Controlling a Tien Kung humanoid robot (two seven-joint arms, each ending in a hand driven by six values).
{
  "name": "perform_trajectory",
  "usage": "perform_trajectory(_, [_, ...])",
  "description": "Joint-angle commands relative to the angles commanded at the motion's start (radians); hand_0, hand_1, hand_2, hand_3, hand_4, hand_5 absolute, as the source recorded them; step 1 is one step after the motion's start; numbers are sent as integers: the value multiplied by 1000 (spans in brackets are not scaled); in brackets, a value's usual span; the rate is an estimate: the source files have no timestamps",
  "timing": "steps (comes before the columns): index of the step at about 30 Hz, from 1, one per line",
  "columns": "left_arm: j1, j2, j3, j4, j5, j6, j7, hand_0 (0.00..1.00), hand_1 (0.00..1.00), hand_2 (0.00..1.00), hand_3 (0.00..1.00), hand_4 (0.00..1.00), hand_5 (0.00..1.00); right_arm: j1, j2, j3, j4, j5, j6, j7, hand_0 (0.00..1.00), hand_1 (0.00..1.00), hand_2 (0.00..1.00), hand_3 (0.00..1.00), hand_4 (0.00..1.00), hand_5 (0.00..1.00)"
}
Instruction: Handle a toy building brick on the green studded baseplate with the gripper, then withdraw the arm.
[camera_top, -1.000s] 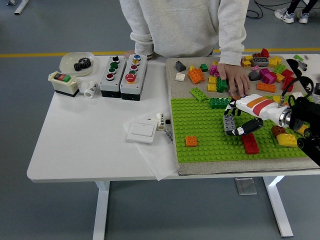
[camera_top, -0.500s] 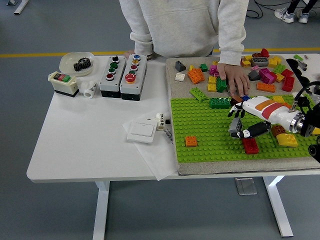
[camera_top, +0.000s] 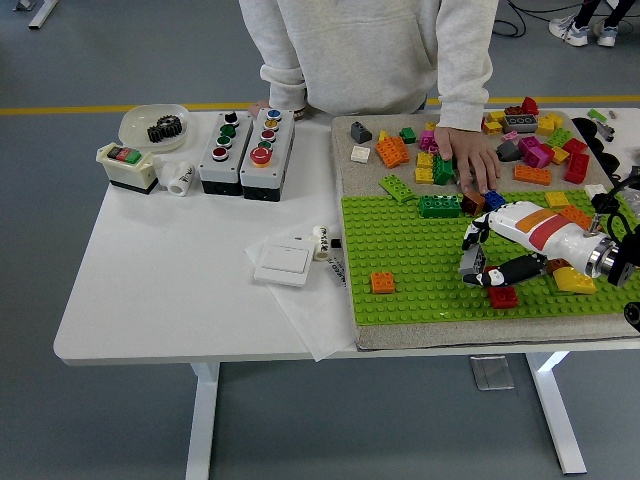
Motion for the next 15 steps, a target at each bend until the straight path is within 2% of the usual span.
perform_trajectory(15, [2, 0, 7, -2, -6, -2, 1, 735, 740, 745, 599, 666, 603, -12, 38, -33, 5, 6, 4, -4, 699, 557, 575, 550, 831, 506])
